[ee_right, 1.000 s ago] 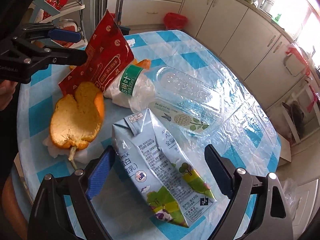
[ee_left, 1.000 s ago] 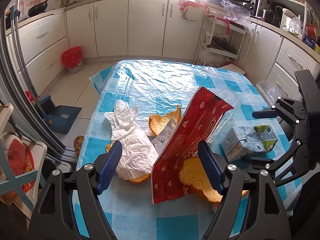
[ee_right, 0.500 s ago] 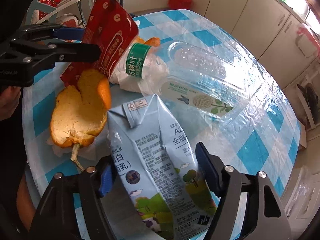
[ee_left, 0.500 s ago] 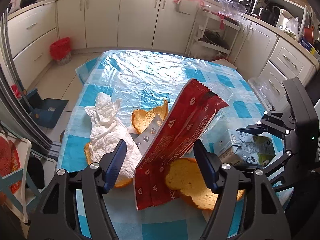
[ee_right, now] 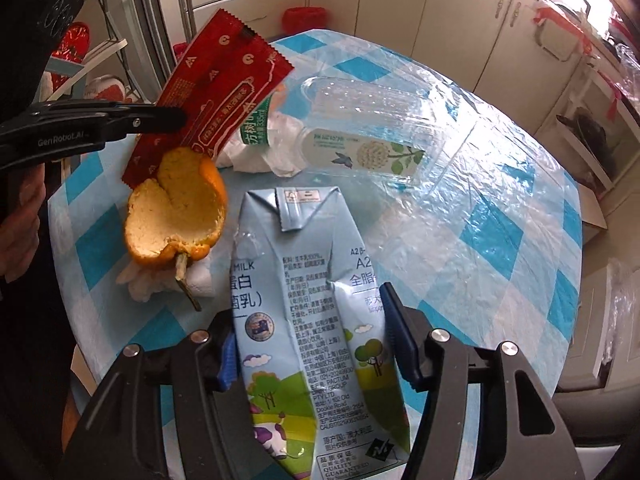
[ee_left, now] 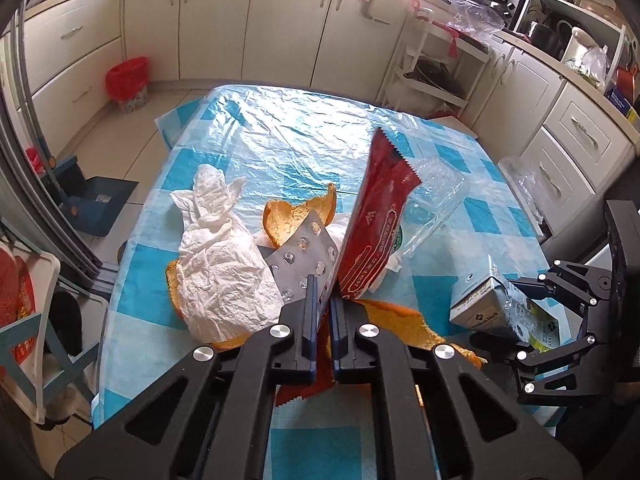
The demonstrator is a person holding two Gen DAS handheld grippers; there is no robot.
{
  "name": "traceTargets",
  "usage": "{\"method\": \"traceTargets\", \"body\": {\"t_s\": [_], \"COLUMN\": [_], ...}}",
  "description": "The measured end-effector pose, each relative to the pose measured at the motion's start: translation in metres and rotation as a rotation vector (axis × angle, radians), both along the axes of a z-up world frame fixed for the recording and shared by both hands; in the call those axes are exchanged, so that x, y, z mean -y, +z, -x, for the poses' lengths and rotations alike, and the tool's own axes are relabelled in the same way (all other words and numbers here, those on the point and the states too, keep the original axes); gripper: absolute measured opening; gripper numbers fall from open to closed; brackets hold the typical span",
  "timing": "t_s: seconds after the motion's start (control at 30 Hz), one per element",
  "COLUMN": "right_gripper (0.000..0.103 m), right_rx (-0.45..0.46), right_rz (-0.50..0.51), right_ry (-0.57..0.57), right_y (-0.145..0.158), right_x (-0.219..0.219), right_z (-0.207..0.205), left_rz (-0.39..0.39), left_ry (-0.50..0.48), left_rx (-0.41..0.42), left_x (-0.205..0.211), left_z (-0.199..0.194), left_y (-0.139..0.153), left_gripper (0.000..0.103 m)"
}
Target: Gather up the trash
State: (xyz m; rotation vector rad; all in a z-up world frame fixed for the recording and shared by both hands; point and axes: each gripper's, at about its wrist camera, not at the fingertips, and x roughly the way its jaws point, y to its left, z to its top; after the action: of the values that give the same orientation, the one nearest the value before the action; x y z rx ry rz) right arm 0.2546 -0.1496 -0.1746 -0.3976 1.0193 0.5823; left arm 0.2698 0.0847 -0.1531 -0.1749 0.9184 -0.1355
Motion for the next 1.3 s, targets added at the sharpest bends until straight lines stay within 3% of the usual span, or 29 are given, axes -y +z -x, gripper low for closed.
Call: {"method": "traceTargets", "body": {"t_s": [0.57,0.83,1.2,1.3], "right_gripper": [0.059,0.059,0.059,0.059], "right_rx": [0.166,0.259,0.307,0.308], "right_rz": [0.038,0.051,-0.011,-0.036], "right_ry": [-0.096,-0.126,-0.193,-0.224], "right_y": [0.034,0.051,0.067,0.07], "right_x": [0.016,0.021,0.038,0.047], "right_z": [0.035,0.05,0.069,0.071], "left_rz": [0.057,0.086,0.128,0.094], "left_ry": [0.063,0.04,-0.011,-0.025], "left_rx": [0.09,0.111,0.153,0.16], "left_x": [-0.015,-0.004,0.011,0.02], "left_z": [0.03,0.045,0.065,0.07], "left_y": [0.041,0.053,0.078,0.084], "left_gripper": [0.002,0.002,0.002,0.002]}}
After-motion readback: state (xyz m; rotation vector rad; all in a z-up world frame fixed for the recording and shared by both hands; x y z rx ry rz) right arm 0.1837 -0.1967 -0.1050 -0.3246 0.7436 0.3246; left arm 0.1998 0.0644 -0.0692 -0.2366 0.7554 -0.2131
